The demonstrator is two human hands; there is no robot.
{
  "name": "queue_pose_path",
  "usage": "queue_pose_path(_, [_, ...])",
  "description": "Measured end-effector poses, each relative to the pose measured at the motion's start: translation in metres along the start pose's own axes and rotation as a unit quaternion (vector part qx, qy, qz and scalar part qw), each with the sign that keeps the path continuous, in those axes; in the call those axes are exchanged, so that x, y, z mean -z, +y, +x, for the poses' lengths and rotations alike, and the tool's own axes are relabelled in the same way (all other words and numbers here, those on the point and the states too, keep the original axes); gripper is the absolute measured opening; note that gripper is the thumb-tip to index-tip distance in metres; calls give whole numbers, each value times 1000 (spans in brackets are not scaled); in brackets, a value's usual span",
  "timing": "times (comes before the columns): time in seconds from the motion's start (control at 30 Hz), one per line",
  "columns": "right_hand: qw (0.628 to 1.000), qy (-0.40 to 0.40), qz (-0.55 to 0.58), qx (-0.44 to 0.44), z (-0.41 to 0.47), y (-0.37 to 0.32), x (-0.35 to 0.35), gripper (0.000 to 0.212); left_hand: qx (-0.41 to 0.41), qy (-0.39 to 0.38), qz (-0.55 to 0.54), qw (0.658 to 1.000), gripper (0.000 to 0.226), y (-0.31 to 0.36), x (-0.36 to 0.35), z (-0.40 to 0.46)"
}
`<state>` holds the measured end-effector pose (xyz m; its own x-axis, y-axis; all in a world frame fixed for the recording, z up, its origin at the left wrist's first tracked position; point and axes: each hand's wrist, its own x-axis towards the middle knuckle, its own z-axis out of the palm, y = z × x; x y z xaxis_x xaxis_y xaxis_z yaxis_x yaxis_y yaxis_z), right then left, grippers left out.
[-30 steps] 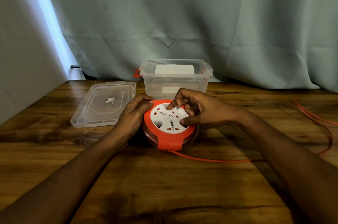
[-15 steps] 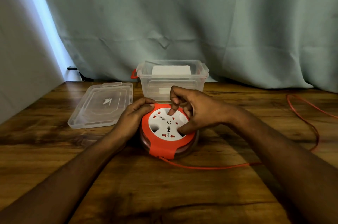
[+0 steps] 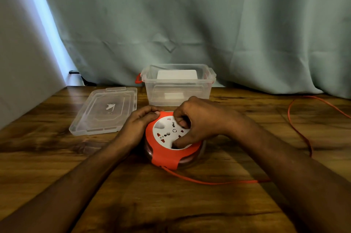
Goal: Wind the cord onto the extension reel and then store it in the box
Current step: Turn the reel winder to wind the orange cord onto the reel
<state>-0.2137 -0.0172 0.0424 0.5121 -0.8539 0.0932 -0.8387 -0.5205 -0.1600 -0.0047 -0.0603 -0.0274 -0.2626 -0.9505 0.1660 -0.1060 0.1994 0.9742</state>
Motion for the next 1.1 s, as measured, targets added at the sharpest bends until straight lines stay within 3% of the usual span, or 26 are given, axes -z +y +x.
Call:
queue_pose_path(0.3, [998,-10,-53,-10,11,-12,-1,49,-2,-5,14,1000,22,-2,0,2])
queue_pose_path(0.53, [999,-32,-27,-13,10,-14,2,47,-3,-1,23,1000,23,-2,1,3])
queue_pose_path(0.63, [998,-5,-58,26,7,-13,12,38,-8,1,27,1000,23,-3,2,4])
queue_pose_path(0.73, [999,-4,-10,33,6,-7,21,18,-9,-1,22,1000,23,-3,3,4])
queue_pose_path(0.87, [998,-55,39,9,4,5,23,36,-5,-4,15,1000,22,-4,2,6])
queue_pose_path(1.1, [997,-60,48,17,5,8,23,51,-3,-8,15,1000,24,-3,3,5])
